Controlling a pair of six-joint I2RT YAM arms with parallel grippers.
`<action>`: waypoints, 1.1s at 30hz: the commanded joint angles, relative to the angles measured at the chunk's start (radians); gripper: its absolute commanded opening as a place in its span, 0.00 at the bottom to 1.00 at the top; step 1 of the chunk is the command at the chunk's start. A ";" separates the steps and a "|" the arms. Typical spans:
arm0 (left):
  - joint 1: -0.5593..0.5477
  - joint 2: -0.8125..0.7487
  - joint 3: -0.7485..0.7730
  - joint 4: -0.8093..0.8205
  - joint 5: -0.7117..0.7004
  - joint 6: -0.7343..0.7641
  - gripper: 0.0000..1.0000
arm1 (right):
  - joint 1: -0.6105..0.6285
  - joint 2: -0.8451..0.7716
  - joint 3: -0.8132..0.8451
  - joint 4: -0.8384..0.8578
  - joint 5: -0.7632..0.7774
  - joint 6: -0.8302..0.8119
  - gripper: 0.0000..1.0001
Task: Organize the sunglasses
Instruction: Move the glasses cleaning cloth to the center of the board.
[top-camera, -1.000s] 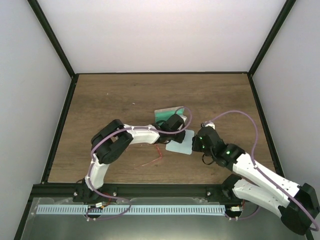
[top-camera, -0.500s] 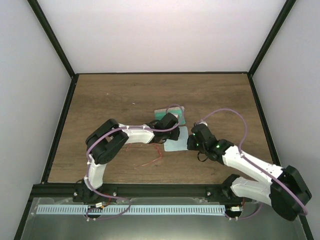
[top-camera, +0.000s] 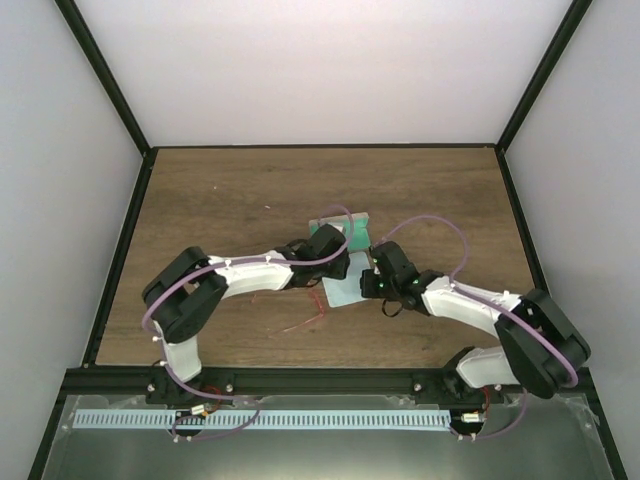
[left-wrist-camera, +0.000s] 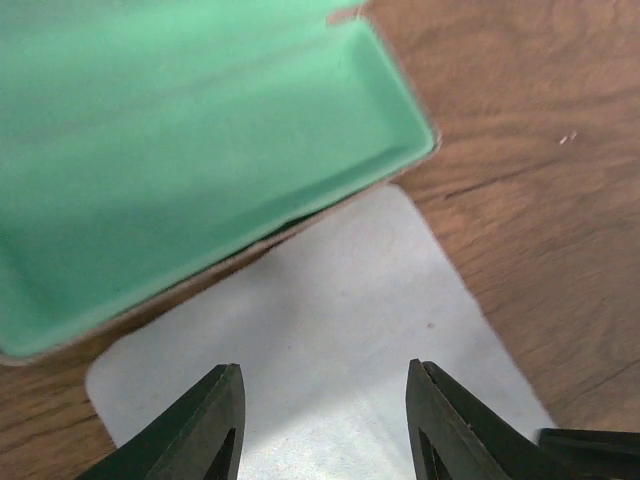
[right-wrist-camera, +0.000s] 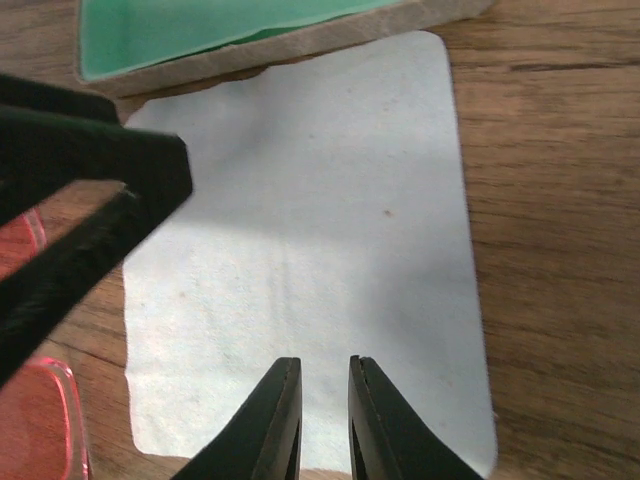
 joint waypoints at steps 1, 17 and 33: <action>-0.002 -0.068 -0.008 -0.012 -0.077 0.017 0.47 | -0.007 0.038 0.010 0.115 -0.057 -0.030 0.14; 0.009 -0.140 -0.007 -0.057 -0.175 0.054 0.48 | -0.007 0.125 -0.041 0.096 -0.147 -0.030 0.13; -0.017 -0.116 -0.041 -0.026 -0.008 -0.006 0.49 | -0.007 -0.148 -0.108 -0.004 -0.185 -0.016 0.17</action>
